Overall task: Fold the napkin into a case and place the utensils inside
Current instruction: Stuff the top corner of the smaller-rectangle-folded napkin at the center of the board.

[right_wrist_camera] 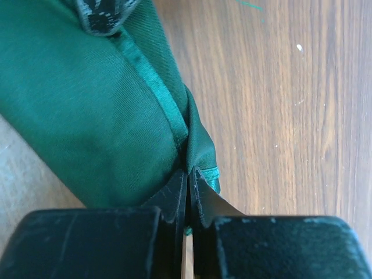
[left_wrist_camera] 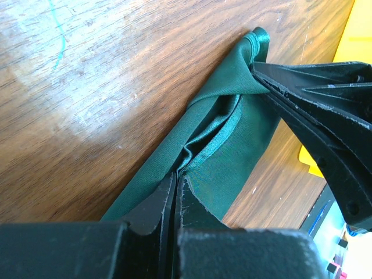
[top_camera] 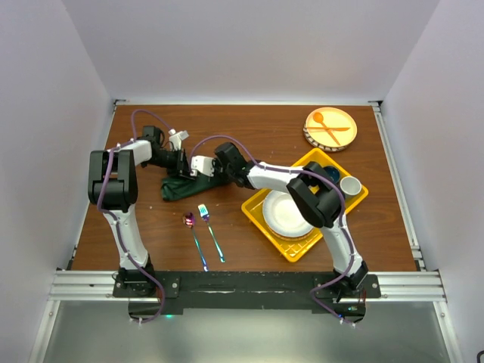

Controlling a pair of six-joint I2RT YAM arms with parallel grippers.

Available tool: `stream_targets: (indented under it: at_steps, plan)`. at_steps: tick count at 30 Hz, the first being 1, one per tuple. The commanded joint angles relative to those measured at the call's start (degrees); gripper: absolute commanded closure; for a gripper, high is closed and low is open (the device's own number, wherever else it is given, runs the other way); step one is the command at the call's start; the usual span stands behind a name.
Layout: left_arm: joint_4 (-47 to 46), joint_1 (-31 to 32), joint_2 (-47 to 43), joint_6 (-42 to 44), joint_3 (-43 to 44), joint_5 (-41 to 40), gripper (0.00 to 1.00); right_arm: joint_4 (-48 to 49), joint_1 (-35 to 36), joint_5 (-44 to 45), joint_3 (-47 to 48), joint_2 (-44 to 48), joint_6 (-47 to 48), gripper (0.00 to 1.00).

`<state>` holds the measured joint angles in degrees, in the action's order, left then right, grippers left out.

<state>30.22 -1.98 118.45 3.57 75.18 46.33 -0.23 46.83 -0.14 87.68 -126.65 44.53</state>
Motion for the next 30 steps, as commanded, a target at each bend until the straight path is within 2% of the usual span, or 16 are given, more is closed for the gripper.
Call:
stream_targets:
  at_steps: [1,2,5,11,14,21,25,30]
  plan:
    - [-1.7,0.0,2.7,0.7,-1.3,-4.3,1.0,-2.9,0.2,-4.8,3.0,4.1,-1.1,0.86]
    - [-1.8,0.0,2.7,0.8,-1.3,-4.3,1.0,-3.7,0.2,-5.0,4.2,4.2,-2.4,0.78]
    - [-1.9,0.0,2.5,1.0,-1.4,-4.1,1.0,-7.8,-0.2,-7.2,9.1,4.1,-7.0,0.68]
    - [-2.5,0.0,2.2,0.4,-2.1,-3.5,1.0,-13.7,-1.6,-10.7,15.8,2.9,-14.7,0.63]
    - [-2.7,0.0,2.1,0.1,-2.5,-3.2,1.0,-16.0,-2.8,-14.2,18.4,1.5,-18.9,0.64]
    - [-2.5,0.0,2.9,-0.1,-2.0,-2.9,1.0,-29.2,-7.6,-20.2,33.2,-7.5,-29.7,0.83]
    - [-2.9,0.0,3.2,-0.3,-2.4,-2.7,1.0,-31.4,-8.6,-23.0,32.9,-7.8,-32.5,0.87]
    - [-3.2,0.0,3.4,-0.8,-2.1,-2.5,1.0,-31.5,-8.4,-26.7,28.7,-7.4,-34.7,0.85]
